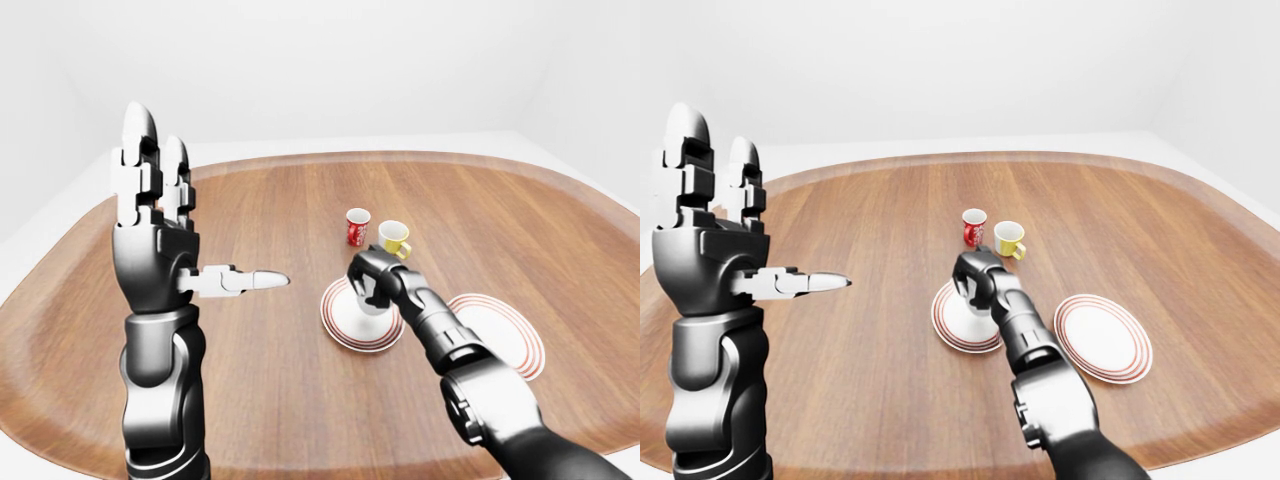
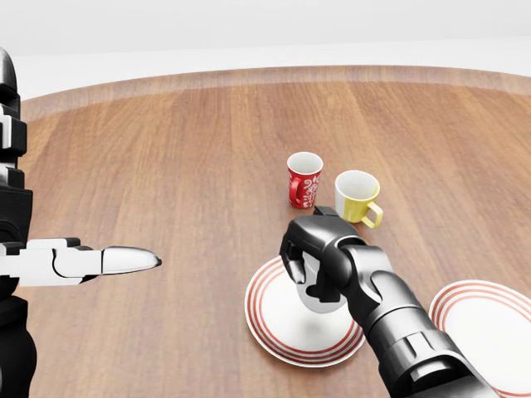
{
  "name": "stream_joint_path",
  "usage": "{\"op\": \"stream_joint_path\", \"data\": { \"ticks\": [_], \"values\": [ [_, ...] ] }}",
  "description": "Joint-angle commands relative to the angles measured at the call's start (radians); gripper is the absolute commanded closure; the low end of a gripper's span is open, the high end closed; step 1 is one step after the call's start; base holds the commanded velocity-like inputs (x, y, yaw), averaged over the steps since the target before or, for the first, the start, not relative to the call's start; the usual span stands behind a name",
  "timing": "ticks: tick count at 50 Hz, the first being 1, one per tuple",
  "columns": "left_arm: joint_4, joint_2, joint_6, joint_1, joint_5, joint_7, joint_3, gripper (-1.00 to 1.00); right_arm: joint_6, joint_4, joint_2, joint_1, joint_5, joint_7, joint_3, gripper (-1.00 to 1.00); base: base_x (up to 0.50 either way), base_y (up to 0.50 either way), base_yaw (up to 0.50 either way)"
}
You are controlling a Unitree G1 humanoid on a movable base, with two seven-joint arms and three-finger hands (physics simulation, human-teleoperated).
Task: Put the white mug on the left plate.
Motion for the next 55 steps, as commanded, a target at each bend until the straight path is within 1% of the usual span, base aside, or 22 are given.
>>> {"op": "stream_joint_path", "data": {
  "ticks": [1, 12, 23, 28, 31, 39, 55],
  "values": [
    [0.002, 0.0, 0.0, -0.001, 0.0, 0.0, 0.0, -1.0, 0.0, -0.004, 0.0, -0.015, 0.003, -0.014, 0.012, 1.0, 0.0, 0.0, 0.0],
    [0.002, 0.004, 0.0, -0.006, -0.004, 0.001, 0.006, -1.0, 0.0, -0.021, 0.016, 0.006, -0.039, -0.04, 0.02, 1.0, 0.0, 0.0, 0.0],
    [0.003, 0.009, 0.0, -0.012, -0.008, 0.001, 0.013, -1.0, 0.0, 0.016, 0.025, -0.001, -0.052, -0.062, 0.023, 1.0, 0.0, 0.0, 0.0],
    [0.002, 0.009, 0.0, -0.011, -0.009, 0.001, 0.013, -1.0, 0.0, 0.022, 0.024, -0.002, -0.054, -0.067, 0.023, 1.0, 0.0, 0.0, 0.0],
    [0.004, 0.009, 0.0, -0.008, -0.008, 0.0, 0.012, -1.0, 0.0, 0.055, 0.023, -0.006, -0.061, -0.094, 0.026, 1.0, 0.0, 0.0, 0.0],
    [0.004, 0.007, 0.0, -0.006, -0.007, 0.0, 0.01, -1.0, 0.0, 0.083, 0.025, -0.002, -0.063, -0.13, 0.027, 1.0, 0.0, 0.0, 0.0],
    [0.003, 0.004, 0.0, 0.0, -0.003, -0.001, 0.005, -1.0, 0.0, 0.099, 0.021, 0.003, -0.069, -0.153, 0.029, 1.0, 0.0, 0.0, 0.0]
  ]
}}
